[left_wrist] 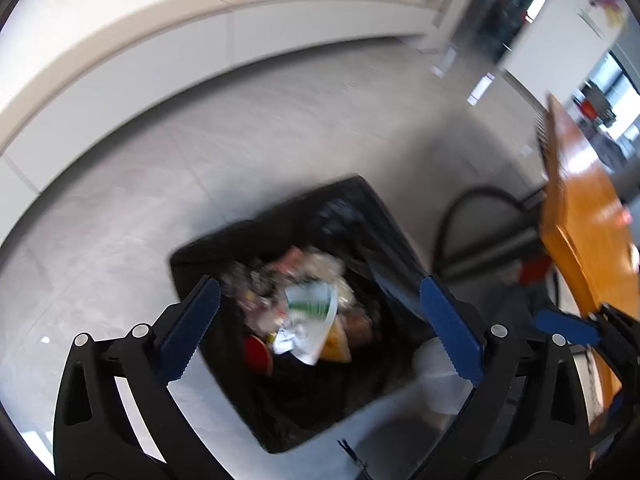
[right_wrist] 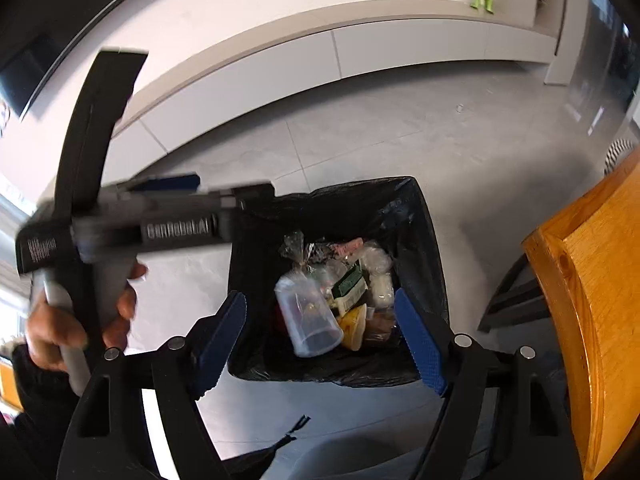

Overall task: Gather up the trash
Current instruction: 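Carry the clear cup and medicine packet over the bin and open both grippers, then grasp the white cloth with the right gripper while the left gripper grasps the puzzle cube, then carry the white cloth and puzzle cube over the bin and open both grippers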

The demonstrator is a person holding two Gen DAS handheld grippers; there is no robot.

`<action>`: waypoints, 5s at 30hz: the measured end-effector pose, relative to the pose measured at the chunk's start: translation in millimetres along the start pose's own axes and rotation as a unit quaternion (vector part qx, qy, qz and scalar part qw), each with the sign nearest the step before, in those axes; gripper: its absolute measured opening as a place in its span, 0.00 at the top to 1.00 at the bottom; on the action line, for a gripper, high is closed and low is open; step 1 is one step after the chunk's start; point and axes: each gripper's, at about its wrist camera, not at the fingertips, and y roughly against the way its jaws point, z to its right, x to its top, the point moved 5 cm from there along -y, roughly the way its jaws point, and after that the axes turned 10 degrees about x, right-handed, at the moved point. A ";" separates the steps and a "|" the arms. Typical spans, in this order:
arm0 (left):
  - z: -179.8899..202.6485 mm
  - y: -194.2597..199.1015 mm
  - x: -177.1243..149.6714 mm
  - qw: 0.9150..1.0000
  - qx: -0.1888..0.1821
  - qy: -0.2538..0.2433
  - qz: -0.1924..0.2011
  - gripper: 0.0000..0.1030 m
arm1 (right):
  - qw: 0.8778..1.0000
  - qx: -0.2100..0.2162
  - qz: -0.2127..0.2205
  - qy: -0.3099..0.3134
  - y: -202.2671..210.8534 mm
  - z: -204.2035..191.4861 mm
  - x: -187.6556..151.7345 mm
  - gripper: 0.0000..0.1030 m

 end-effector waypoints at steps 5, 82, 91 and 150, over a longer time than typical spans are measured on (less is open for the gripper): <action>-11.8 3.4 6.0 1.000 -0.011 0.026 -0.004 0.06 | 1.000 -0.002 0.007 0.009 3.2 -8.2 0.9 0.25; 942.6 32.1 32.0 0.867 -0.226 -0.443 -0.020 0.06 | 0.796 -0.262 0.169 -0.520 385.1 641.4 -266.8 0.80; 986.6 7.8 14.0 0.873 -0.189 -0.450 0.017 0.59 | 0.802 -0.275 0.170 -0.502 383.2 625.6 -270.7 0.80; 143.9 62.1 26.8 0.985 -0.056 -0.148 0.070 0.60 | 0.993 0.023 0.052 -0.099 68.9 57.8 -36.8 0.81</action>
